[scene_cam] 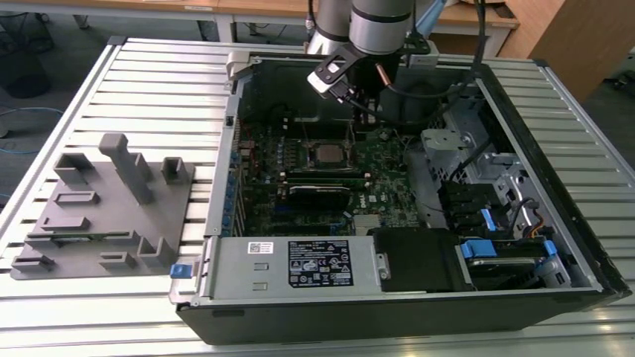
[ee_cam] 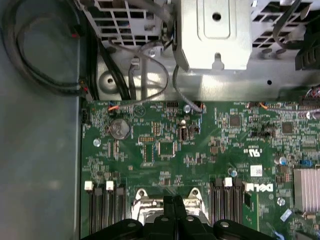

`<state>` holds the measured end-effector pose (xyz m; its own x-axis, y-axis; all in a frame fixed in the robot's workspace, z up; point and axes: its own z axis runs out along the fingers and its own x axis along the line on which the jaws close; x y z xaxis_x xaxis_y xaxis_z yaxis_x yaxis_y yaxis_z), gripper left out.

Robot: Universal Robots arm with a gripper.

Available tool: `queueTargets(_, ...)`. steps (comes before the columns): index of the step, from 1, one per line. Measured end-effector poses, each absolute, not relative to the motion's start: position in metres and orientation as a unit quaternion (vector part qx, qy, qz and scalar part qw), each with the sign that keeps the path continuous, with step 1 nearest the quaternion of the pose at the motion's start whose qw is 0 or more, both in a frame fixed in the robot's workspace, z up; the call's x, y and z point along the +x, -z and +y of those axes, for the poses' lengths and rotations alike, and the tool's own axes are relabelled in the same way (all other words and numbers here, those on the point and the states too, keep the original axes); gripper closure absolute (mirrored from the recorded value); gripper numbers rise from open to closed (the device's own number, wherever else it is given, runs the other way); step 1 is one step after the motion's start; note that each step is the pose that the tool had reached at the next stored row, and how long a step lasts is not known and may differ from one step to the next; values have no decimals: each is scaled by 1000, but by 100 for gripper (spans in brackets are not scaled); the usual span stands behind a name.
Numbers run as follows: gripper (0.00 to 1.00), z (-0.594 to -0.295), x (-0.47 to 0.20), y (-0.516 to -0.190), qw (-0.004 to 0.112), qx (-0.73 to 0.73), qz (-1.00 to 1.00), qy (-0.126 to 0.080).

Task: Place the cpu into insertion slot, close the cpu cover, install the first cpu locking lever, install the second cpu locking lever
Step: 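Close the cpu cover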

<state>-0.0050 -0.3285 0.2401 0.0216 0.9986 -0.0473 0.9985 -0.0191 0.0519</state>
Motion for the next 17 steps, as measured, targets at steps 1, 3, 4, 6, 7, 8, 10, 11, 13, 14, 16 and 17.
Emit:
queueTargets(1,89,-329,-7,-240,35,714,699,-1)
queueTargets(3,89,-328,-10,-240,36,714,699,-2)
queueTargets(4,89,-328,-10,-240,36,714,699,-2)
queueTargets(6,89,-328,-10,-240,36,714,699,-2)
queueTargets(7,89,-329,-10,-239,36,714,699,-2)
queueTargets(8,89,-328,-10,-239,36,714,699,-2)
queueTargets(10,89,-328,-10,-239,35,714,699,-2)
queueTargets(11,89,-329,-10,-239,35,714,699,-1)
queueTargets(13,89,-328,-10,-239,34,714,700,0)
queueTargets(14,89,-328,-10,-239,33,714,700,1)
queueTargets(16,89,-328,-10,-239,33,714,700,1)
queueTargets(17,89,-329,-10,-239,32,714,700,1)
